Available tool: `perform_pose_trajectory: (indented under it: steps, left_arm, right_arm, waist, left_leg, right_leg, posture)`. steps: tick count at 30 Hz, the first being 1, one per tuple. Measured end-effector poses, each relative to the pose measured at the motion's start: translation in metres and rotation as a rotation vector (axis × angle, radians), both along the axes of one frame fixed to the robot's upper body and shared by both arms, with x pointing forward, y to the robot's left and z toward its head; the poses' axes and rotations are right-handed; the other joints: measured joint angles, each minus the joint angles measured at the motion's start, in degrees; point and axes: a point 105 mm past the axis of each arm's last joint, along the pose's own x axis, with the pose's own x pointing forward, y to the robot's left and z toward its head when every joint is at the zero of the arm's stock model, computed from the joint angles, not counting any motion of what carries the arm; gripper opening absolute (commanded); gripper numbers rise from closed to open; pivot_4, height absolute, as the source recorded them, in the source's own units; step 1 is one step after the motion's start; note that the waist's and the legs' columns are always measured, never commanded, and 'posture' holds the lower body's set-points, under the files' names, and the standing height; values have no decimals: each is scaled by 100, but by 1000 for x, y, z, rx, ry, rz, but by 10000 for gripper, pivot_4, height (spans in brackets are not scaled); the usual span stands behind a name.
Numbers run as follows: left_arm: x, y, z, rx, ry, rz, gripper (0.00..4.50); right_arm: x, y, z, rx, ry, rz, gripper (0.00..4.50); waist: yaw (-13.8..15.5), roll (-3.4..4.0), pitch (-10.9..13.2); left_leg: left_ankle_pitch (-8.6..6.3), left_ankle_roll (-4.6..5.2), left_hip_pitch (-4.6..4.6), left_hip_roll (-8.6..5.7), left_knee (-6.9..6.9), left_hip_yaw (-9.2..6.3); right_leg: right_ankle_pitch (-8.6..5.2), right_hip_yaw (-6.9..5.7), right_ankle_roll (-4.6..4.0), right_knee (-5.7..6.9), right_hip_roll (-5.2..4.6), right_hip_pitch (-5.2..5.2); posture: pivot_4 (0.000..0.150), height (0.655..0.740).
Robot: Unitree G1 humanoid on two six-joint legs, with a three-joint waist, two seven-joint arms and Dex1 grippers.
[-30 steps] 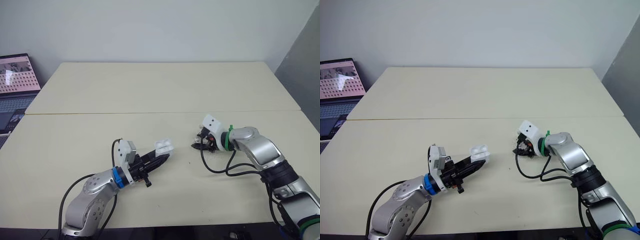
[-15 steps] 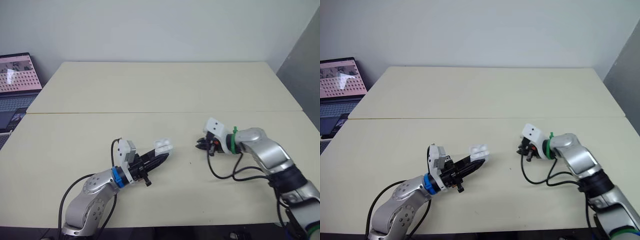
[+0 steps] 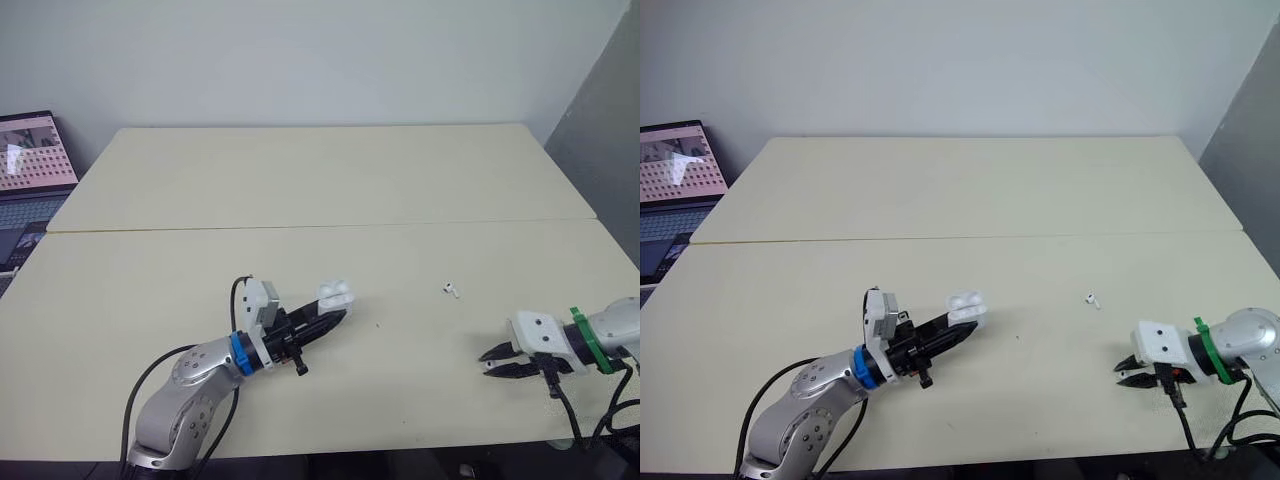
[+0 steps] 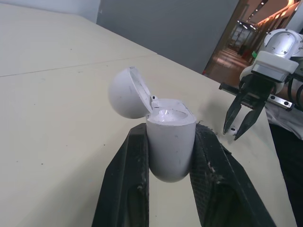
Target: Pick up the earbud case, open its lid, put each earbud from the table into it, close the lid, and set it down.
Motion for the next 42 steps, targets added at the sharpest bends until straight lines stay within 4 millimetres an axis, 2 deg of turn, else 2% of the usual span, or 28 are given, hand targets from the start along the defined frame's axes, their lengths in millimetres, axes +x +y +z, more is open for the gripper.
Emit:
perform_pose_trajectory:
  steps: [1,2,6,13,18,22,26,42]
  left_arm:
    - [0,0,0,1,0,-1,7541]
    - [0,0,0,5,0,-4,7541]
    - [-1,-2,1,7,-5,-20,7541]
    - [0,-3,2,10,-15,-32,7541]
    - [-1,-5,0,16,-9,-39,7541]
    - [-1,-5,-1,21,-8,-44,7541]
    - [-1,-5,-1,24,-9,-43,7541]
    - [-1,-5,0,29,-21,-40,7541]
  right_arm:
    - [1,-2,-1,-16,-3,-4,3928]
    - [2,-5,-1,-33,-5,-11,11145]
    - [3,-14,1,-112,-1,-51,24208]
    - [4,-25,13,-303,-25,-112,24208]
    - [7,-4,22,-344,-87,-68,24208]
    - [3,8,17,-379,-100,15,24208]
    - [0,7,9,-422,-82,38,24208]
    - [2,10,8,-481,-112,132,24208]
  waist:
    - [4,0,0]
    - [10,0,0]
    - [28,1,1]
    - [26,9,2]
    - [33,9,2]
    - [32,9,2]
    - [33,9,2]
    - [30,9,2]
  left_leg:
    - [0,0,-1,0,0,-1]
    - [0,0,-2,-1,1,-2]
    - [0,0,-3,-3,1,-3]
    - [0,-1,-2,-1,1,-4]
    - [0,-1,-7,-1,1,-7]
    - [0,-1,-7,-3,1,-6]
    - [0,-1,-6,-3,1,-5]
    - [0,-1,-6,-2,1,-7]
  right_leg:
    - [0,-1,0,0,0,0]
    - [0,0,0,-1,-1,0]
    - [0,0,0,-1,-4,0]
    - [0,0,0,-1,-3,0]
    - [0,-1,0,-4,-3,-2]
    - [0,-3,0,-5,-5,-1]
    - [0,-3,0,-4,-5,-2]
    - [0,-5,0,-4,-5,-2]
  posture:
    - [1500,7400]
    - [1500,7400]
    - [1500,7400]
    - [1500,7400]
    - [1500,7400]
    - [1500,7400]
    - [1500,7400]
    - [1500,7400]
